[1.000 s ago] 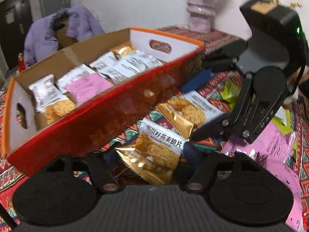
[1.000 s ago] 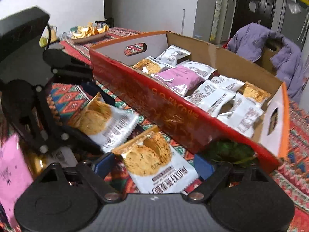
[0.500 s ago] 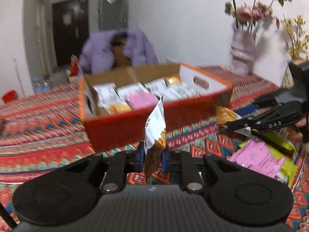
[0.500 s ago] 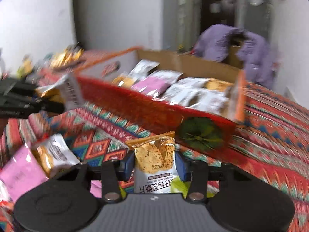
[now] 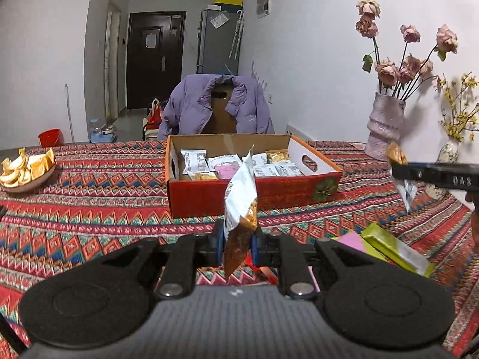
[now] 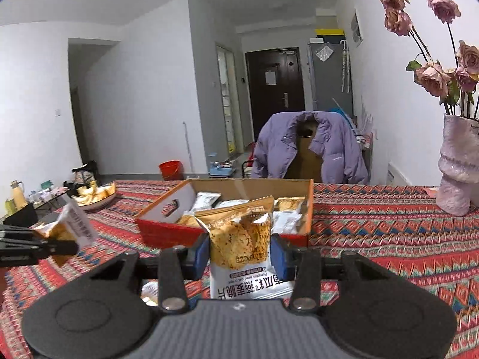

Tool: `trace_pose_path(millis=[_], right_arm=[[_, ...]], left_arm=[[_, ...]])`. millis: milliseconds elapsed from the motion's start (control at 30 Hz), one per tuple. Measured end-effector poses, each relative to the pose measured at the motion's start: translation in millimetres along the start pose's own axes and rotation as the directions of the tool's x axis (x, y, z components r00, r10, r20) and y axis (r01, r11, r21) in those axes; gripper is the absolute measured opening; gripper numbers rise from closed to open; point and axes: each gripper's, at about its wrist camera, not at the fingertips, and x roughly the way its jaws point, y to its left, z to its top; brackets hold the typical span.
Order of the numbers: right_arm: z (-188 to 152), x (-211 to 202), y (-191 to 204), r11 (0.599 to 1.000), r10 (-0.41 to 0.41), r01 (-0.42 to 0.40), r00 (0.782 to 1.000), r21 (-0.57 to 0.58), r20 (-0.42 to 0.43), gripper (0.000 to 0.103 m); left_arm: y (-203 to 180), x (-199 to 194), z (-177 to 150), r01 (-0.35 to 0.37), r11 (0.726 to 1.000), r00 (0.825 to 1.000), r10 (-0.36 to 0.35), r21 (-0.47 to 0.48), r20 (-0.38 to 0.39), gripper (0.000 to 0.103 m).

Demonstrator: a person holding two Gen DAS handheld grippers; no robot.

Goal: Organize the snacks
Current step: 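Lower both packets into the red box and open both tools, then withdraw both open tools from the box back to the snack pile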

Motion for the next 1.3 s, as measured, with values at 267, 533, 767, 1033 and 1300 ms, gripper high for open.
trace_pose_path(millis=[267, 533, 767, 1033, 1300], right_arm=[[0.3, -2.9, 1.5, 1.0, 0.004, -0.004, 1.0, 0.015, -0.007, 0.042], [51.3, 89.4, -26.9, 0.998, 0.04, -0.038, 0.998, 0.049, -0.049, 0.042], [58.5, 192.3, -56.0, 0.991, -0.031, 0.052, 0.986, 0.125, -0.162, 0.042], [41.5, 222.4, -62.7, 0.986, -0.109, 0.132, 0.973, 0.104, -0.203, 0.054], [66.0, 171.3, -63.6, 0.987, -0.126, 0.137, 0.983, 0.079, -0.13, 0.065]], left_arm=[[4.0, 0.1, 18.7, 0.007, 1.0, 0.999, -0.006, -0.022, 0.045, 0.017], [35.9, 98.6, 88.3, -0.031, 0.995, 0.999, 0.033, -0.099, 0.016, 0.017], [57.5, 195.5, 95.0, -0.138, 0.972, 0.987, 0.118, -0.193, -0.111, 0.018], [57.1, 209.4, 77.5, -0.122, 0.982, 0.985, 0.101, -0.146, -0.139, 0.051], [67.0, 162.7, 96.6, -0.143, 0.98, 0.987, 0.133, -0.135, -0.086, 0.06]])
